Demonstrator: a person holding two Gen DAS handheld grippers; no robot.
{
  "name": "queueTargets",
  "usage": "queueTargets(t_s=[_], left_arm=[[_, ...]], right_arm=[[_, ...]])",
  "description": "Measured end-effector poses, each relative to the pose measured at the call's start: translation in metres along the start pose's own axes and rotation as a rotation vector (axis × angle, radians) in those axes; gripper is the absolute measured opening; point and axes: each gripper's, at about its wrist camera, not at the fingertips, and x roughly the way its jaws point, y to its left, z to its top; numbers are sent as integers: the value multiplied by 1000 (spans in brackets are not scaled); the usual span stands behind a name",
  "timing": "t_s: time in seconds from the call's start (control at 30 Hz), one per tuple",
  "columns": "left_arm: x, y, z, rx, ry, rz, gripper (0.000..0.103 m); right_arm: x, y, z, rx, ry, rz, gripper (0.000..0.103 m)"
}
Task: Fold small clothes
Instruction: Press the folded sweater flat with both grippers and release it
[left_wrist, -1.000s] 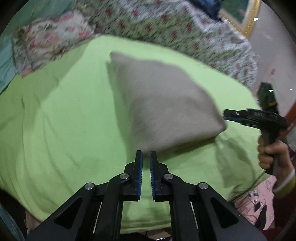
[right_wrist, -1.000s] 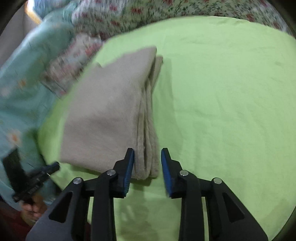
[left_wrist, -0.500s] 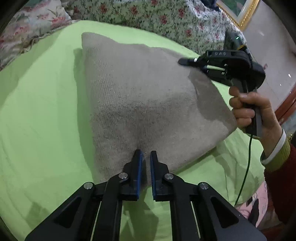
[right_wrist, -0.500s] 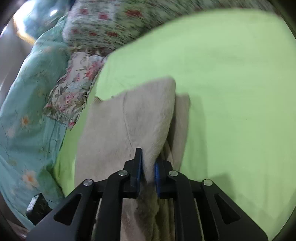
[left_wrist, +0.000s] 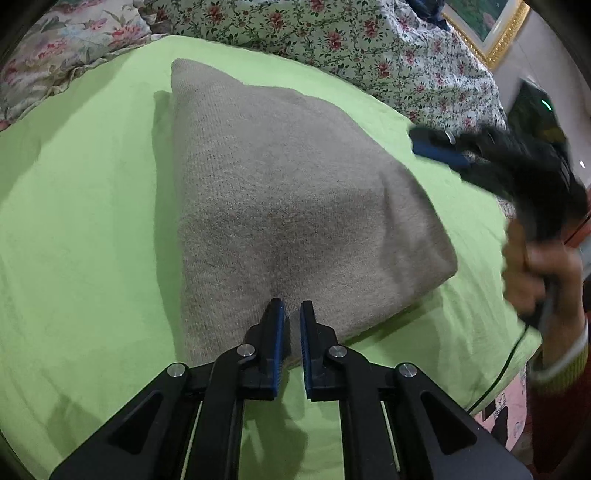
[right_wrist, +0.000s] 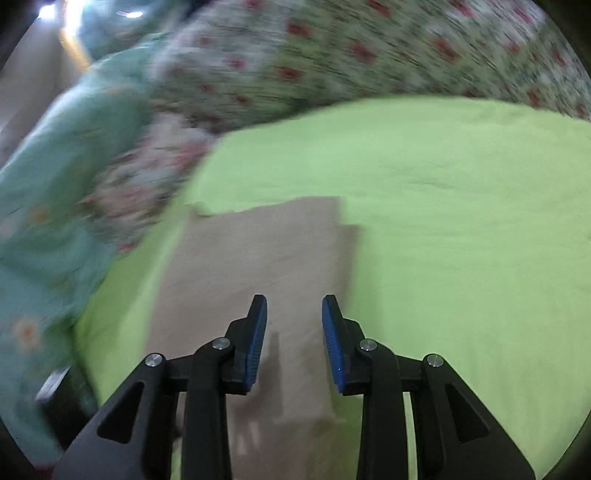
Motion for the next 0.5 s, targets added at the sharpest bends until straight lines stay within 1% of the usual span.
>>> queueTargets(t_s=[0.1, 0.13, 0.17, 0.23, 0.3, 0.33, 0.37, 0.4, 0.43, 0.47, 0.5], left_arm=[[-23, -4, 13, 22, -71, -7, 11], [-30, -7, 20, 37, -100, -2, 16], [-33, -8, 26, 45, -116, -3, 22], [-36, -8, 46, 41, -156, 20, 23], [-34, -7, 59, 35, -170, 2, 25], [-24, -4, 67, 30, -150, -4, 26], [-13, 0, 73, 22, -116, 21, 24], [2, 6, 78, 14, -62, 42, 21], [20, 12, 81, 14, -21, 48, 15], [22, 16, 81, 14, -25, 46, 9], [25, 17, 83, 15, -25, 43, 8]], right_arm=[[2, 14, -22, -24, 43, -5, 32], [4, 11, -25, -16, 43, -13, 32], [6, 8, -25, -2, 43, -26, 32], [6, 1, -21, 37, 31, -22, 32], [6, -1, -12, 53, 9, -2, 32], [7, 1, -11, 47, 11, -4, 32], [12, 1, -10, 39, 22, -12, 32], [21, 0, -11, 39, 47, -33, 32], [36, -4, -13, 50, 90, -53, 32], [48, -10, -17, 57, 126, -66, 31], [56, -18, -22, 60, 123, -67, 30]])
